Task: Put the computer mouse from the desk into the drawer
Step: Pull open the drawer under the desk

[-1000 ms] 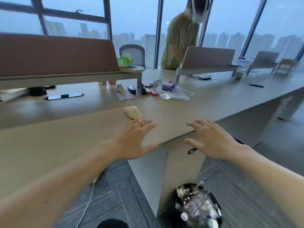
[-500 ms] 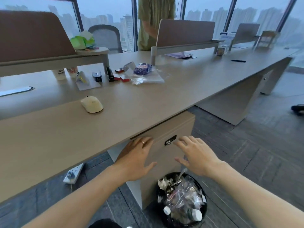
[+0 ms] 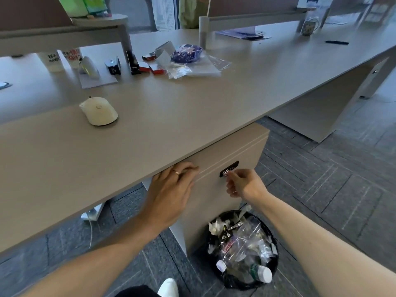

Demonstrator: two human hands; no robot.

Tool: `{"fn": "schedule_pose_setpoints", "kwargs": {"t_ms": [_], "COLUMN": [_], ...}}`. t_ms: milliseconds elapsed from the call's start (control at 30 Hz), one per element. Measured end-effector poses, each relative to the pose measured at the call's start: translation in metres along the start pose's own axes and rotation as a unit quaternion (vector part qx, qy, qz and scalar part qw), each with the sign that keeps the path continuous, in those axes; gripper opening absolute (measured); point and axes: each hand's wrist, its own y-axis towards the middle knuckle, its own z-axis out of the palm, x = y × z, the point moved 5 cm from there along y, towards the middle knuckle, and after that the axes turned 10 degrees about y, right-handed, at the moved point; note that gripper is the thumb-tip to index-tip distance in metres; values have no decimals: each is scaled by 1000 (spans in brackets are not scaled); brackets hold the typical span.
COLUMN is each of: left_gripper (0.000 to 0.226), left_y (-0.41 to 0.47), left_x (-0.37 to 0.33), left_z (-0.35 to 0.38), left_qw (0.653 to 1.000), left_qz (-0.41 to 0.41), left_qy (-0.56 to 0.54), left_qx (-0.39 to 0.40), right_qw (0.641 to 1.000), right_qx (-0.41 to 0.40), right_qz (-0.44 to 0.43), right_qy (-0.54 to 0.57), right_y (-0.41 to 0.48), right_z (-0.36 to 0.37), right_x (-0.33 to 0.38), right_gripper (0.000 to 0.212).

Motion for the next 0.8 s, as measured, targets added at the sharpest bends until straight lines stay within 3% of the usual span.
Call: {"fn": "schedule_pose_setpoints", "kwargs": {"t_ms": [200,333,800], "left_gripper": [30,30,35], "left_y": [1,0,0], "left_x": [3,1,-6], "left_z": [-1,-4,-11], "left_qw": [1000,999,999], "left_qz": [-12,-26,-24], "left_qy": [-24,-27,-36], "left_qx": [-1,3,23], "right_qw": [983,972,974], "right_qx": [46,45,-40], "right_qz": [53,24,34], "right_qy": [172,230,223], "right_y": [1,0,-83], "right_z": [11,9,-67], "right_x": [-1,-14,-76], "right_gripper": [18,23,22]}}
